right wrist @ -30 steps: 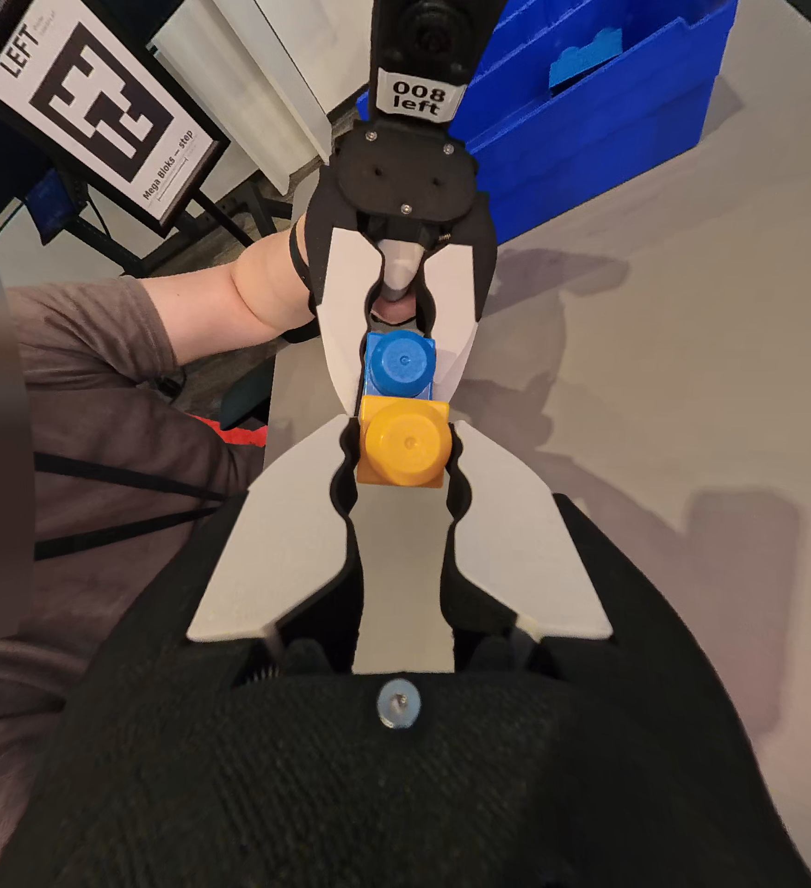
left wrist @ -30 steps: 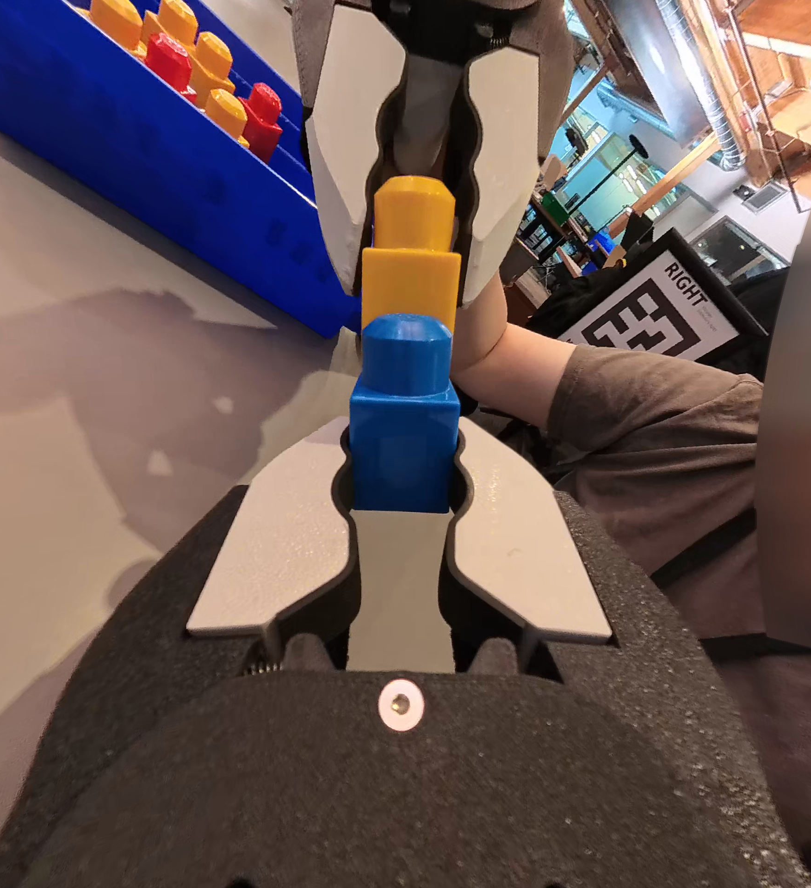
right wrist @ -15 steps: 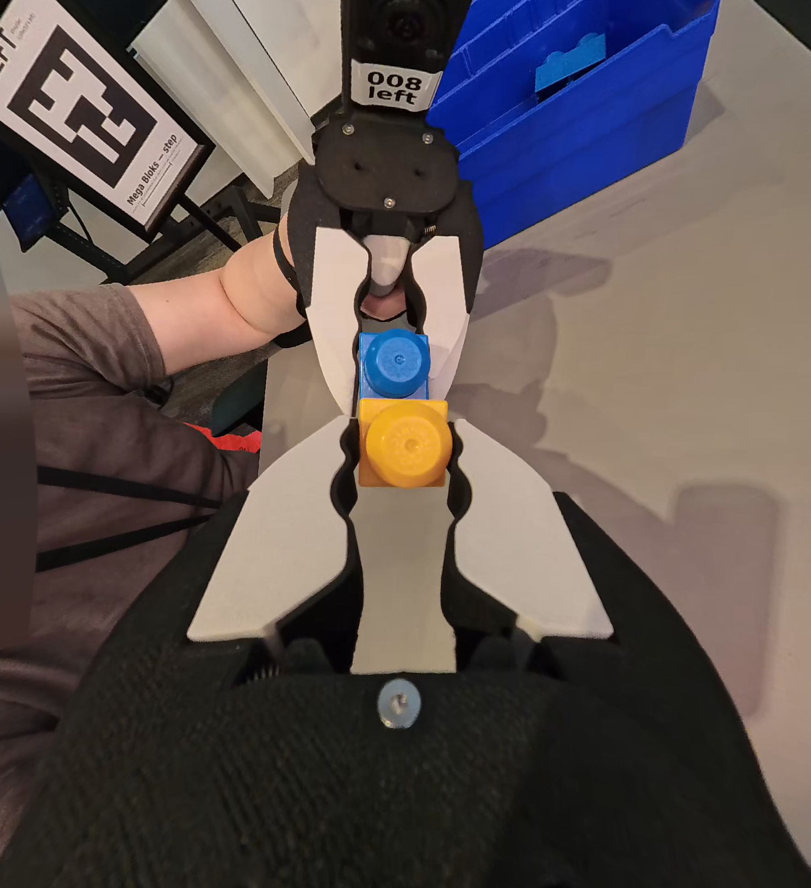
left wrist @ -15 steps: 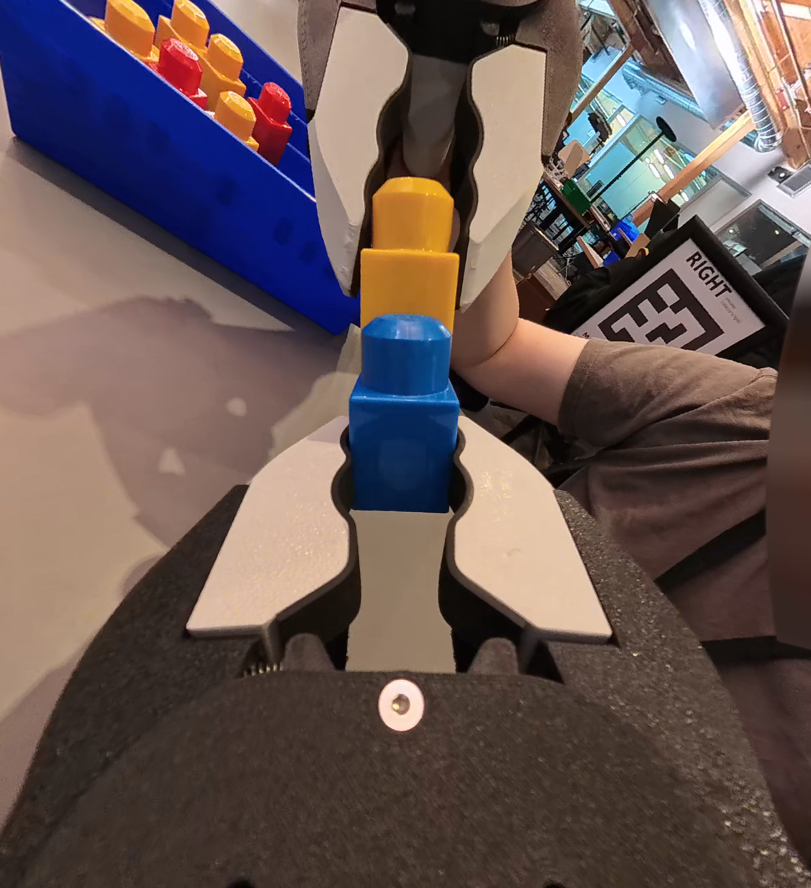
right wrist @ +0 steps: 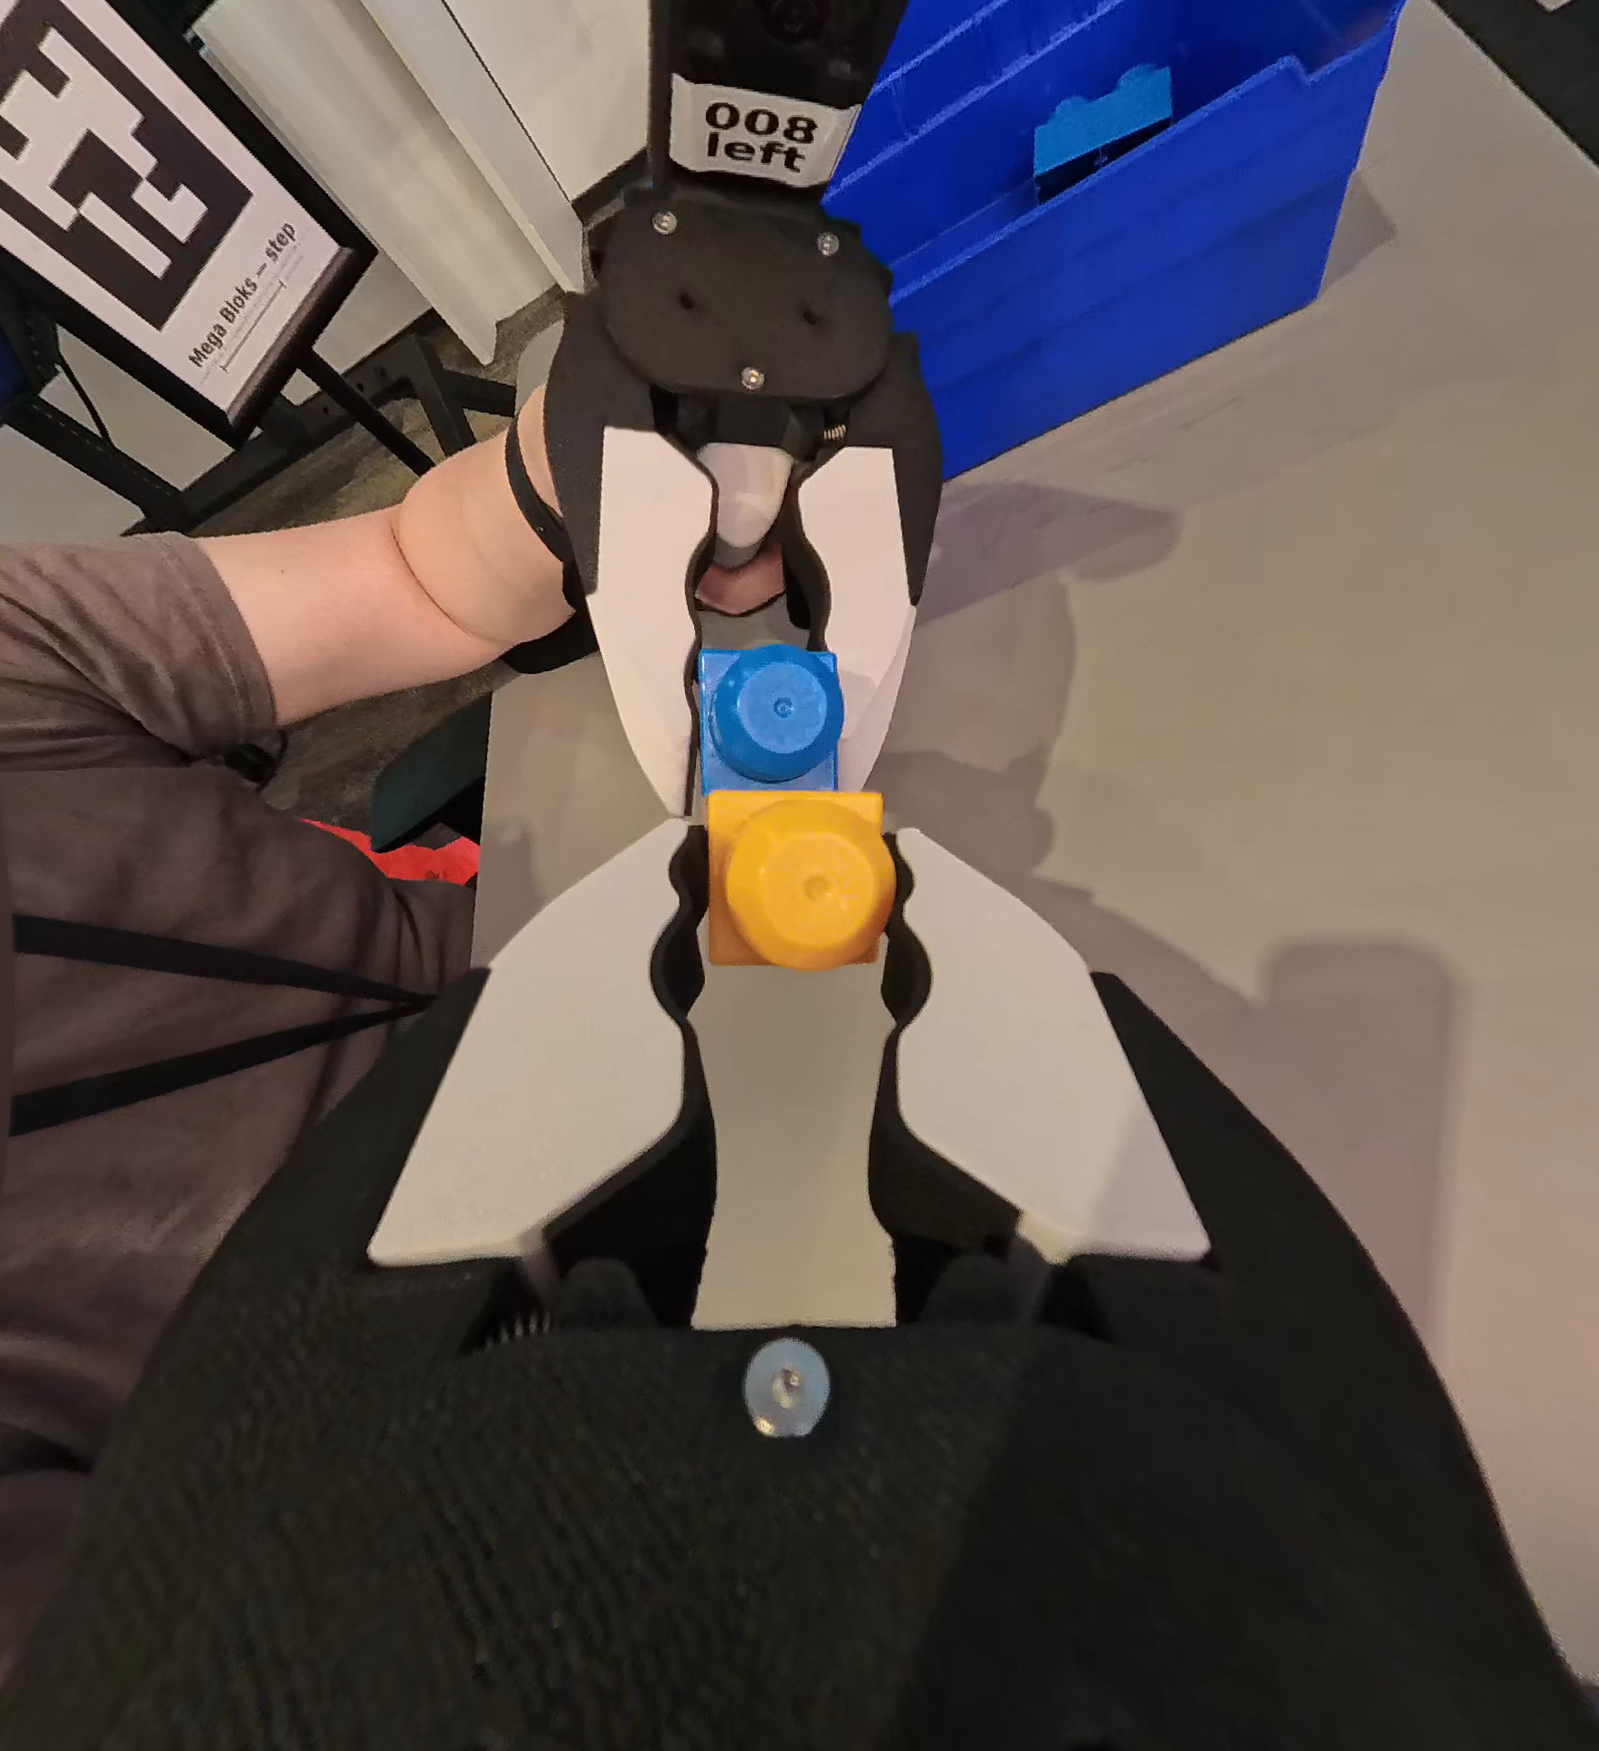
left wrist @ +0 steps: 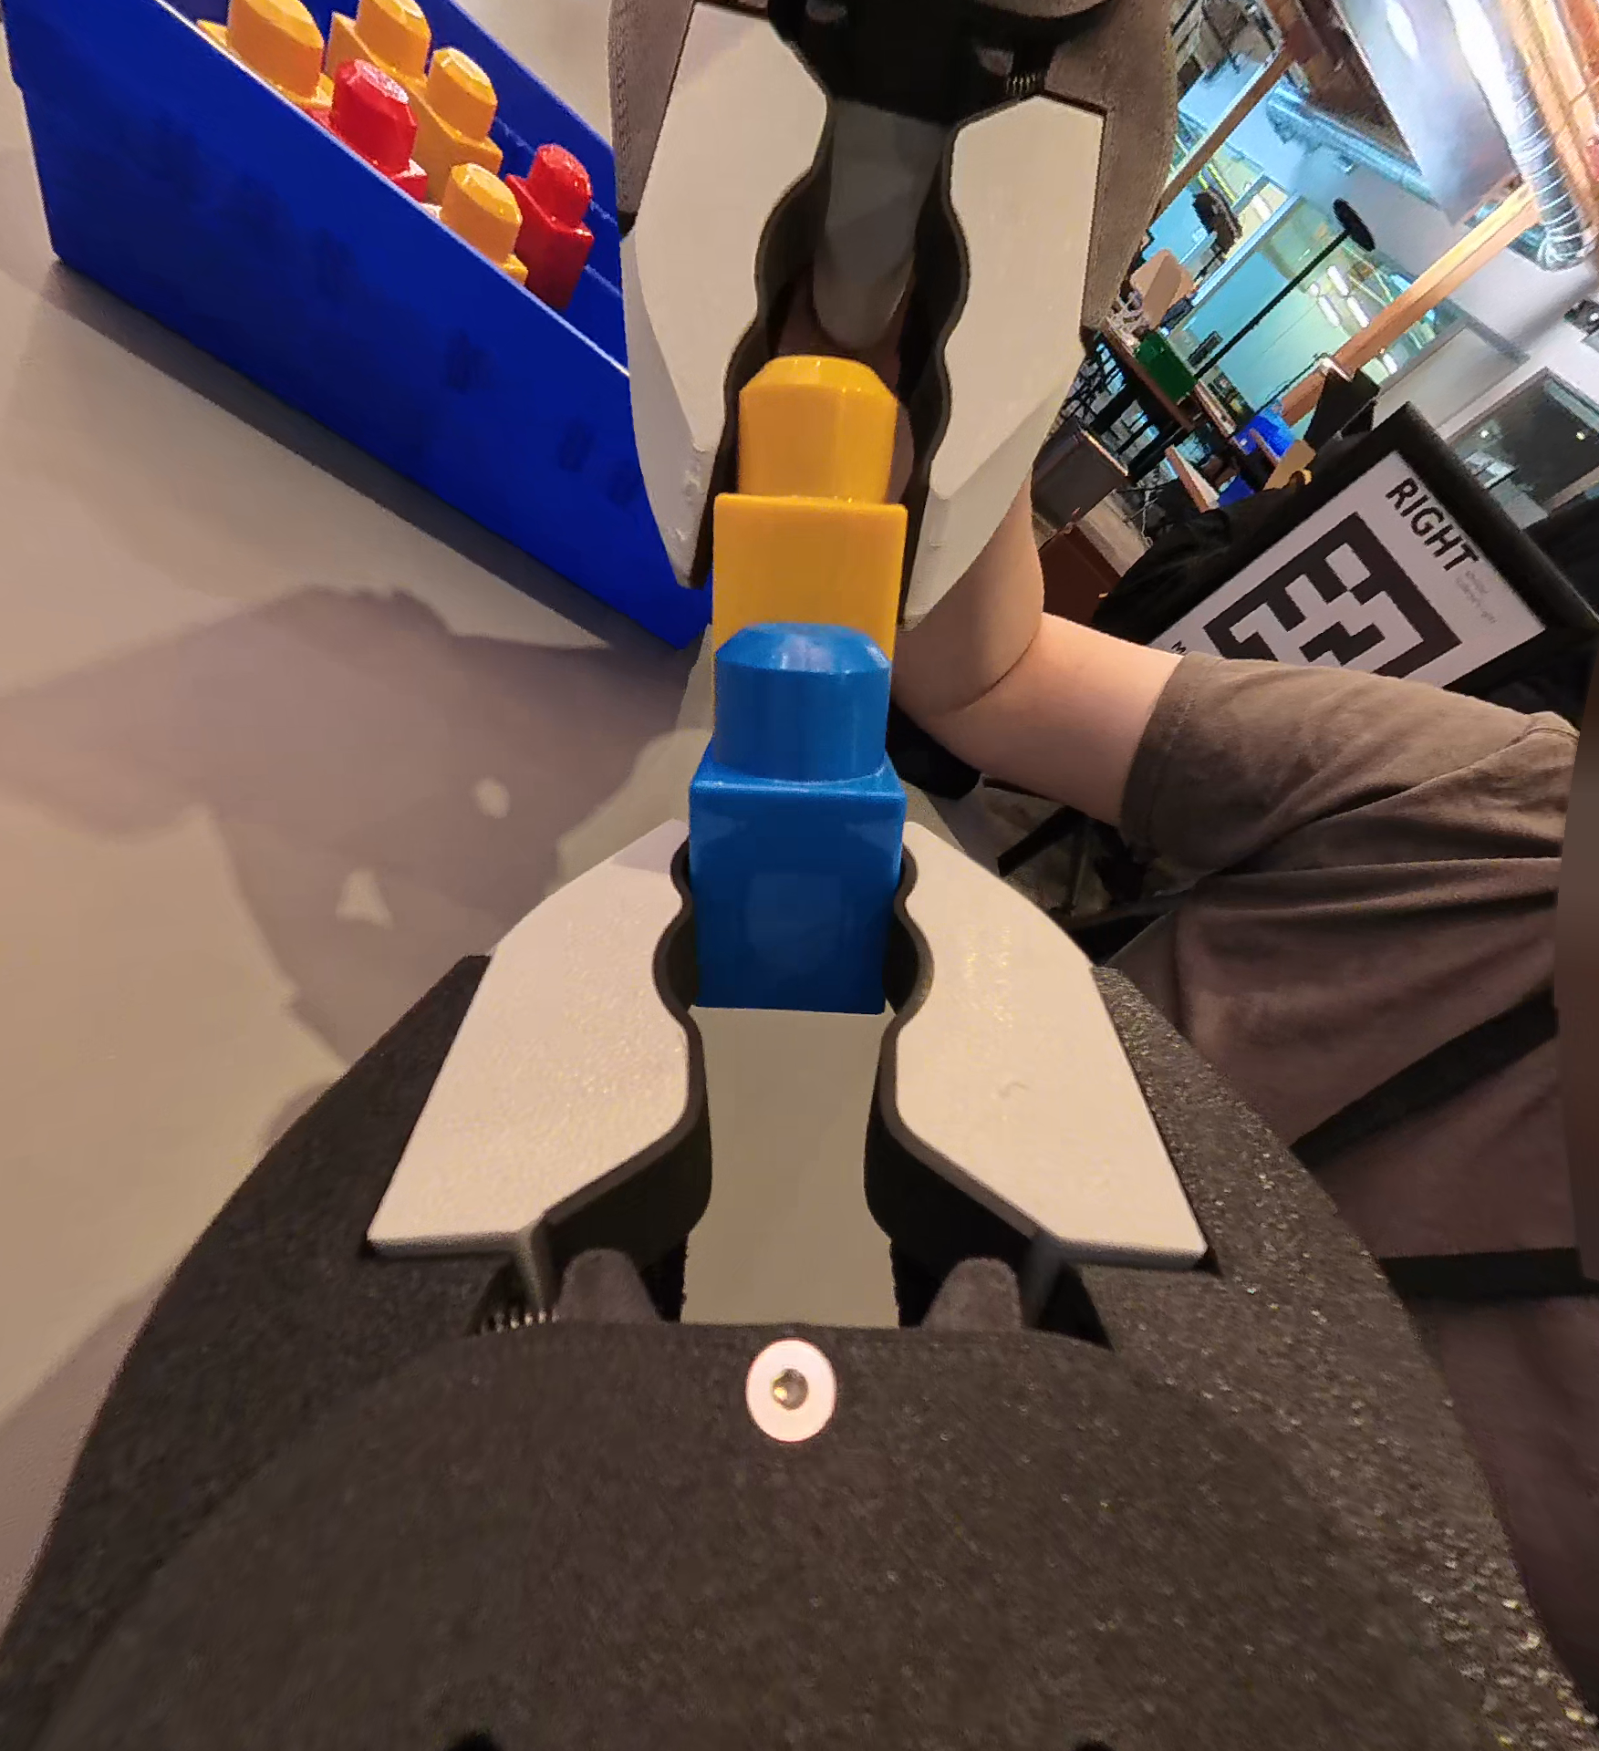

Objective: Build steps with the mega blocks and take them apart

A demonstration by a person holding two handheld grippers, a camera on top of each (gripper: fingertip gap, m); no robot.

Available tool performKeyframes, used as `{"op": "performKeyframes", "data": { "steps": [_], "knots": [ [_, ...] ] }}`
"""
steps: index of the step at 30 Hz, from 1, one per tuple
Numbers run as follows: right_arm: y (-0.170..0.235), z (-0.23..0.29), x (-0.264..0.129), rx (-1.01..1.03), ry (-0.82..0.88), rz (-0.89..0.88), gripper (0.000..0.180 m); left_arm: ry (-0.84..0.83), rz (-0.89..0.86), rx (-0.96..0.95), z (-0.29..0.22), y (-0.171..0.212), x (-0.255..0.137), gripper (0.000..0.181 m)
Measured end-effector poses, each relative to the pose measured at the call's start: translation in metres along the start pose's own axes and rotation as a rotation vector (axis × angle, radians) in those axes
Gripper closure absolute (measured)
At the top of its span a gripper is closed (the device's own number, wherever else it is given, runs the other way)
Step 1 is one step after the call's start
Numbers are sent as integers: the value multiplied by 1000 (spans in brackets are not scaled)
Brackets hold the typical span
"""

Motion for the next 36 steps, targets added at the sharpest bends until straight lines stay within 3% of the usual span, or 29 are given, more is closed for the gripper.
{"op": "performKeyframes", "data": {
  "steps": [5,8,11,17,19,22,25,28,31,34,36],
  "knots": [
    [-16,7,-7,-108,11,-89,142,58,-92,22,-10,-15,-4,145],
    [-40,11,-19,-335,116,-274,120,40,-235,111,-16,-36,-23,145],
    [-49,16,-18,-375,115,-408,117,29,-333,180,-22,-49,-38,145],
    [-38,17,15,-266,-5,-354,118,-35,-269,280,-26,-46,-36,145],
    [-34,21,18,-262,-45,-322,143,-56,-258,300,-26,-45,-35,145],
    [-31,20,19,-254,-38,-285,143,-66,-226,323,-25,-42,-33,144],
    [-30,19,12,-297,18,-236,144,-72,-202,328,-27,-42,-34,124],
    [-40,21,-28,-367,116,-248,144,-115,-211,379,-30,-48,-44,118],
    [-45,26,-109,-432,301,-293,144,-100,-255,383,-39,-56,-58,121],
    [-6,9,-197,-434,577,-196,143,-97,-282,397,-44,-62,-67,124],
    [39,-15,-240,-283,725,-68,143,-89,-280,405,-47,-63,-68,125]
  ]
}}
Point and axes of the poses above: each gripper's, where its closed fingertips meet, x out along the fingers, y out of its underside, z = x × y across the jaws, the point moved 4 cm from there along -x, back along the fingers, and after that the axes turned 11 degrees about -z, right-handed, at the moved point
